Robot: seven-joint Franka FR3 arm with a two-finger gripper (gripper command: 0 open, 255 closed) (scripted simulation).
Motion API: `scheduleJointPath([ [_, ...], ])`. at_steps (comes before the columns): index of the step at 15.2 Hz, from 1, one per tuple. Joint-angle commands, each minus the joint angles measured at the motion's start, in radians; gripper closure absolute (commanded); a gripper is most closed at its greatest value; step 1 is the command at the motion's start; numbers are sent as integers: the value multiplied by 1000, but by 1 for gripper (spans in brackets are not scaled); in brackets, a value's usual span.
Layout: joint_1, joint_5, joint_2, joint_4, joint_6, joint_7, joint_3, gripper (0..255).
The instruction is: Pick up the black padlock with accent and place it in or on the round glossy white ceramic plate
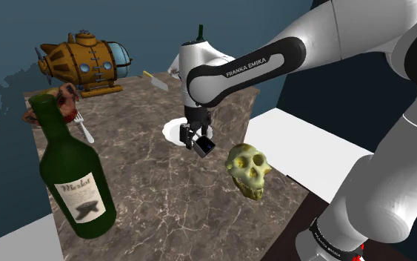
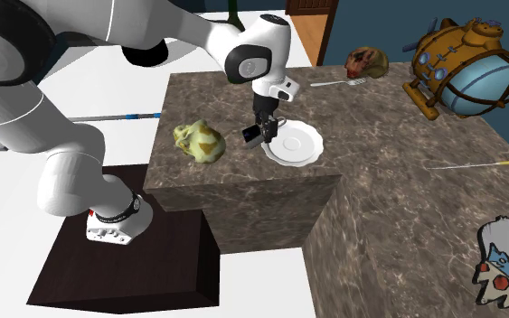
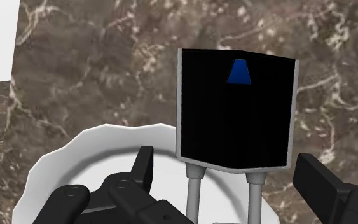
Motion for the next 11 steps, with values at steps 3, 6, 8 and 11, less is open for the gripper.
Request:
scheduleJointPath([
  [3, 0, 0, 0, 0, 0, 0, 0, 255],
  [6, 0, 0, 0, 0, 0, 0, 0, 255],
  [8, 0, 0, 0, 0, 0, 0, 0, 255],
  [11, 0, 1, -6, 7, -13, -2, 0, 255],
])
